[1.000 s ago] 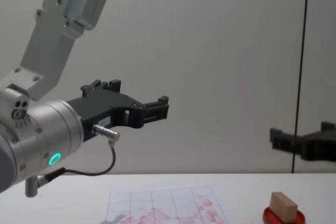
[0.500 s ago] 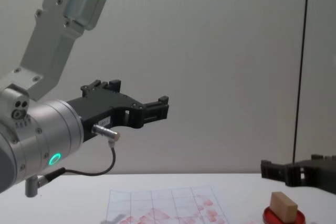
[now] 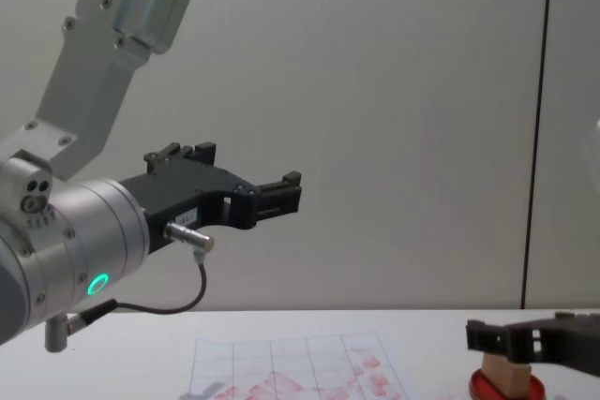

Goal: Use the one hand to pick up the stamp and affix it onto the A4 paper.

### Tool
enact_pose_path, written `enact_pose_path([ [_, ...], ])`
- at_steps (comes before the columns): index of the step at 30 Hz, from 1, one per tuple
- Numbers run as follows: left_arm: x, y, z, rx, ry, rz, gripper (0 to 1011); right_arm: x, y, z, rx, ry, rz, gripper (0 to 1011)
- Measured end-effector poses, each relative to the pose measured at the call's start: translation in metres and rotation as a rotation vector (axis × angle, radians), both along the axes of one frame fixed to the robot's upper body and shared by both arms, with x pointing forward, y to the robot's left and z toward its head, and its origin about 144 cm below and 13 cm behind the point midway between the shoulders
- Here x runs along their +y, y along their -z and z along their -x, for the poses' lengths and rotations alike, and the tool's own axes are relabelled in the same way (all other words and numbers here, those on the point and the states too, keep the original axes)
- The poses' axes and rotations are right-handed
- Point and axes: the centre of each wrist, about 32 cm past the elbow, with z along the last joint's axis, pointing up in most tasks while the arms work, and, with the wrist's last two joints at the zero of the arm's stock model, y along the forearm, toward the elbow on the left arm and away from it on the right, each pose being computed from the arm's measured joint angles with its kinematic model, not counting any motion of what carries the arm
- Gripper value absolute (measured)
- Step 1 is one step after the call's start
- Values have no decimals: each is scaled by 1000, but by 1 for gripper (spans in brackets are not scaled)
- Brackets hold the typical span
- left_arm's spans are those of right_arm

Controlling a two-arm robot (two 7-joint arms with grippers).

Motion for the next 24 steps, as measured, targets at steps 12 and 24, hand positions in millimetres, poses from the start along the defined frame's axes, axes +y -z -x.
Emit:
enact_pose_path([
  [12,0,0,0,0,0,0,1001,0,11,-9,47,-8,-11,1000],
  [24,0,0,0,0,0,0,1001,-3,19,-16,70,-6,-5,686],
])
